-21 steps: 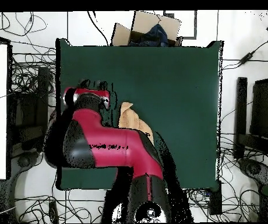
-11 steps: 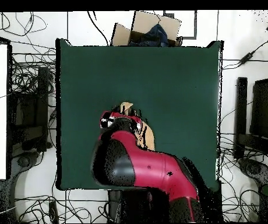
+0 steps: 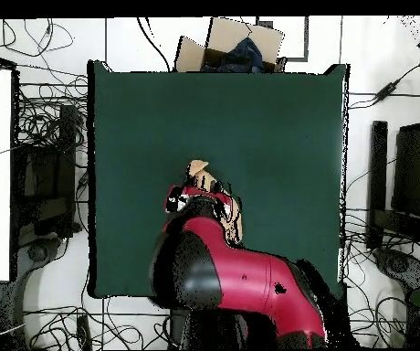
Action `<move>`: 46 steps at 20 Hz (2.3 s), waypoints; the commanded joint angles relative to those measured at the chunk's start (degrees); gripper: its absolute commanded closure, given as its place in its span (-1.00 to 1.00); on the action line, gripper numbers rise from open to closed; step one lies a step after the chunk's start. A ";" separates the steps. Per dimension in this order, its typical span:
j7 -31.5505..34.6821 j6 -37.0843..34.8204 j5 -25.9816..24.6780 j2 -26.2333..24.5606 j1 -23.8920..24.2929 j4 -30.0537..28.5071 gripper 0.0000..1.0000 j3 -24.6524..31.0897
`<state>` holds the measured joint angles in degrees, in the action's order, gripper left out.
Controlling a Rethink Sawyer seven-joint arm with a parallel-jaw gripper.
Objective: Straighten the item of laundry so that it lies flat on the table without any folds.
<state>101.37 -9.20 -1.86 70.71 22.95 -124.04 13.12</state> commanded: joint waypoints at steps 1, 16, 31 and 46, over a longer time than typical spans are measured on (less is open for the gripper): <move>-1.68 -12.92 -0.21 2.89 -0.82 -2.78 -1.00 5.13; 1.98 -4.13 -5.15 -5.37 1.51 -2.38 -1.00 9.60; 6.30 13.56 -11.28 -22.35 0.57 0.65 -1.00 6.04; 5.67 16.52 -11.70 -27.56 -1.72 4.23 -1.00 4.10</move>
<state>101.37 6.36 -10.75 45.23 23.80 -122.48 18.79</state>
